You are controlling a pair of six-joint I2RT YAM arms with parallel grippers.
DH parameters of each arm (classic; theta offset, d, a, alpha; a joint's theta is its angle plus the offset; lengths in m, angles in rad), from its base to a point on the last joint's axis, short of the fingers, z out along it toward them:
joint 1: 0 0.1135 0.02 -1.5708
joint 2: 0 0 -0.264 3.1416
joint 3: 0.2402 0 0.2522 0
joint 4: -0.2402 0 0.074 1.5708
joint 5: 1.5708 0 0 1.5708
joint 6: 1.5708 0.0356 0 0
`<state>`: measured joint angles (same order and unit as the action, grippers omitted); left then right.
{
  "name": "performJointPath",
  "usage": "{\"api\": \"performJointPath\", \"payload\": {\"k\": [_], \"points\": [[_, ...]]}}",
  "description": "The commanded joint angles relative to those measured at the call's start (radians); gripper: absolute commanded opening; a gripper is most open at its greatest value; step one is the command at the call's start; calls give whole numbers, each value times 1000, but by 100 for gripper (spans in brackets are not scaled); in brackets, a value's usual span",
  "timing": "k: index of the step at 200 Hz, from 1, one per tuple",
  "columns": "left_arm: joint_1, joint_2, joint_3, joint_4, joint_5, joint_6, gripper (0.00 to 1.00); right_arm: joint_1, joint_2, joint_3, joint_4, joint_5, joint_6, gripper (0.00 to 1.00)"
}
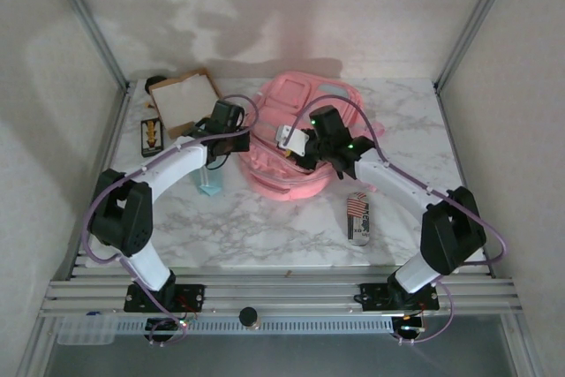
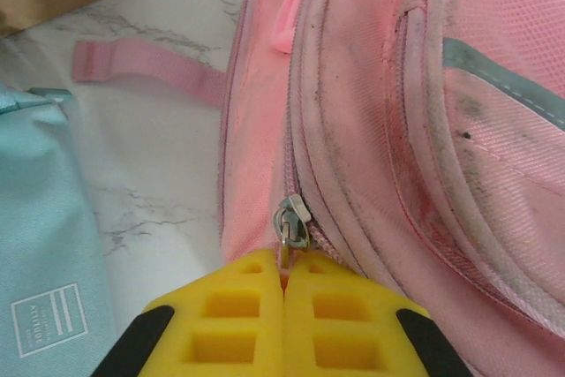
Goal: Pack the student bag
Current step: Unzip the student bag at the top-center of the table.
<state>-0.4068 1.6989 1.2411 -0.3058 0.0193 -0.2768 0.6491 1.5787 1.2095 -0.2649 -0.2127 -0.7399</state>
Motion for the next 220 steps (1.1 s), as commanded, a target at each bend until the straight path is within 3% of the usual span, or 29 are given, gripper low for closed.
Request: {"api": "performJointPath", "payload": {"k": [1,21,38,54,111,141,172,186,220], "points": [[-9,-8,11,74,30,14,0,36,62,20,53,-24,96,38],[-7,-22,3,77,38,16,0,80,100,32,95,31,123,57],[-8,-31,-5,81,44,17,0,87,135,45,148,95,140,88],[-7,-34,-12,83,42,19,0,87,171,69,181,172,141,95],[-7,-43,-27,84,42,21,0,50,207,135,257,256,137,91],[-6,-49,-29,87,45,24,0,20,256,166,215,226,104,88],[-7,-53,-29,82,47,27,0,63,218,128,216,172,69,89],[-7,-52,-29,84,45,27,0,66,248,133,181,175,61,84],[-7,-50,-31,87,54,22,0,61,280,90,344,389,74,69]]}}
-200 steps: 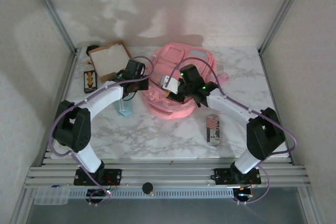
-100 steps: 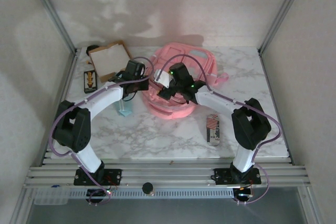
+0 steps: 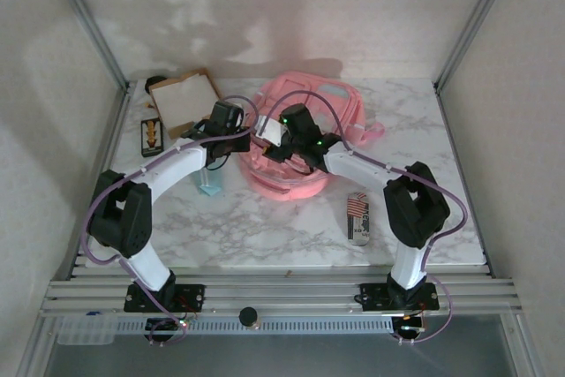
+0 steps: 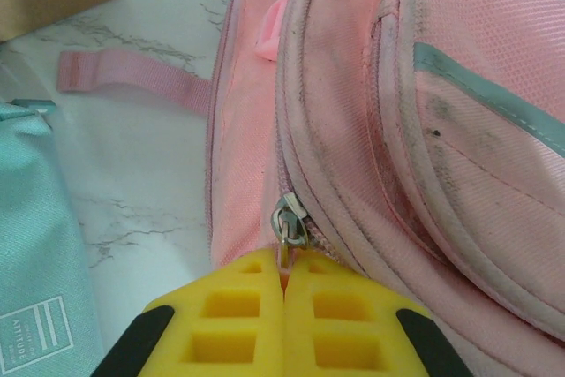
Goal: Pack the student bag
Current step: Unzip the student bag at the top-center of the table.
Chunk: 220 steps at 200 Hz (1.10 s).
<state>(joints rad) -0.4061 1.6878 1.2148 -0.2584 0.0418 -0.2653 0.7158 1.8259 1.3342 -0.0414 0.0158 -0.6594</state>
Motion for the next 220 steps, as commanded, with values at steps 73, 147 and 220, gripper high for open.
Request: {"api": "performJointPath", "payload": {"k": [73,147,220], "points": [[-7,-28,5,20,-8,14,0,-17,25,16,113,60,-136,13],[-3,-110,-68,-31,-62,-39,0,-36,-213,-139,44,-106,-265,0],[1,-163,-111,-51,-82,-12,0,-50,-484,-374,89,-168,-309,0]]}}
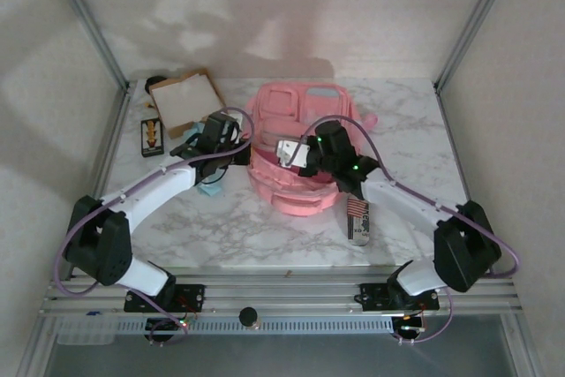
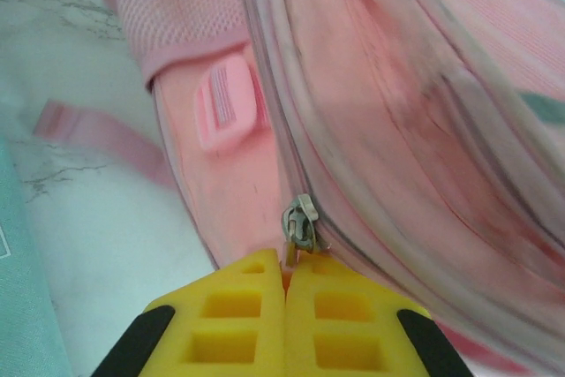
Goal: Pack the student bag
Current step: Unzip the student bag at the top-center of the table.
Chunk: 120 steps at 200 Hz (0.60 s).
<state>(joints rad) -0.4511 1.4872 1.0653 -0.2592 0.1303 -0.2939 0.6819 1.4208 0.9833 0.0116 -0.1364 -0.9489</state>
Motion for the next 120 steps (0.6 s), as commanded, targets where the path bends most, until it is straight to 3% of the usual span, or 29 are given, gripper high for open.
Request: {"api": "performJointPath", "payload": {"k": [1,52,120], "points": [[47,41,39,-50,-173,17,0,-16,-80,-25,35,-15,-18,0],[98,234,226,-44,-235,72,0,-25,-125,-76,42,-17,-23,0],[129,365,289,86,-98,54,0,-44,-78,-84,82,-63,2,0]]}}
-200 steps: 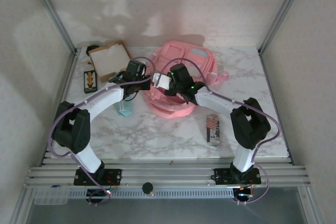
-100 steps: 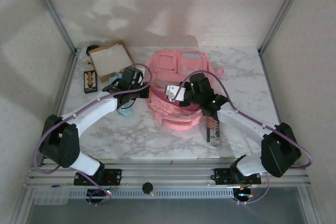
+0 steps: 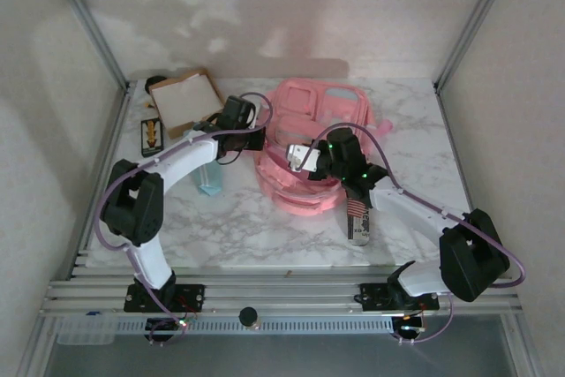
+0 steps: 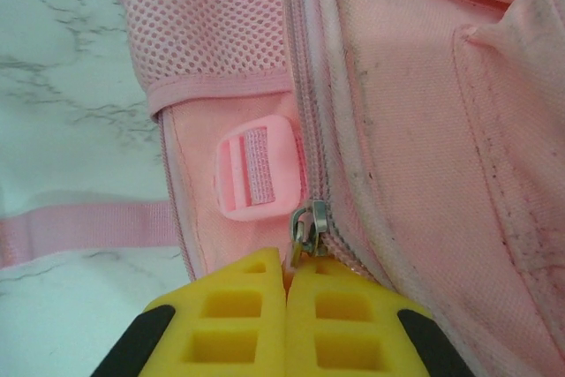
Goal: Pack the student bag
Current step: Unzip the student bag at the top-center of the table, then pick up the pencil pouch from the middle-left of the table.
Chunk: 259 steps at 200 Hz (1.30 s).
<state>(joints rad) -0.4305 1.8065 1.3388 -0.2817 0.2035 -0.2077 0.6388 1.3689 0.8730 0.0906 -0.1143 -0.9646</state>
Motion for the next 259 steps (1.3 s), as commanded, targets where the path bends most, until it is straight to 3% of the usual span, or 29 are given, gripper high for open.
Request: {"api": "performJointPath", "payload": {"k": [1,9,29,39,51,81,90,98,113,125,146,165,177,199,228,259], "points": [[107,45,15,108,-170,-33,0,-3,-23,27,4,-87,20,0],[108,31,3,109,-169,-39,1,-11,1,47,3,-86,32,0],[115,-30,-48,97,-166,-56,35,-24,52,97,15,-94,79,0],[129,-75,-79,84,-146,-78,41,-23,77,128,7,-86,102,1],[147,-146,-131,76,-121,-113,45,-22,93,163,-15,-88,154,34],[198,-349,-299,65,-139,-234,67,-6,31,126,60,-131,311,71],[211,-384,-314,20,-180,-259,73,-5,5,110,73,-145,386,89],[223,-390,-310,-43,-245,-276,79,-4,-15,97,85,-147,468,98],[246,-370,-302,-128,-321,-298,87,9,-48,84,65,-148,599,99],[261,-338,-298,-175,-360,-323,88,20,-72,73,52,-139,706,99],[264,-296,-332,-165,-377,-351,93,27,-114,46,54,-114,912,99],[269,-261,-354,-100,-275,-369,94,29,-133,45,12,-105,1063,99],[265,-251,-369,-61,-228,-376,94,30,-132,49,-39,-18,1126,99],[264,-232,-400,28,-105,-378,87,30,-86,99,-187,86,1116,99],[264,-191,-403,-14,-211,-380,60,28,10,176,-343,160,1025,99],[265,-204,-471,61,-172,-383,30,52,67,190,-412,214,840,99]]}}
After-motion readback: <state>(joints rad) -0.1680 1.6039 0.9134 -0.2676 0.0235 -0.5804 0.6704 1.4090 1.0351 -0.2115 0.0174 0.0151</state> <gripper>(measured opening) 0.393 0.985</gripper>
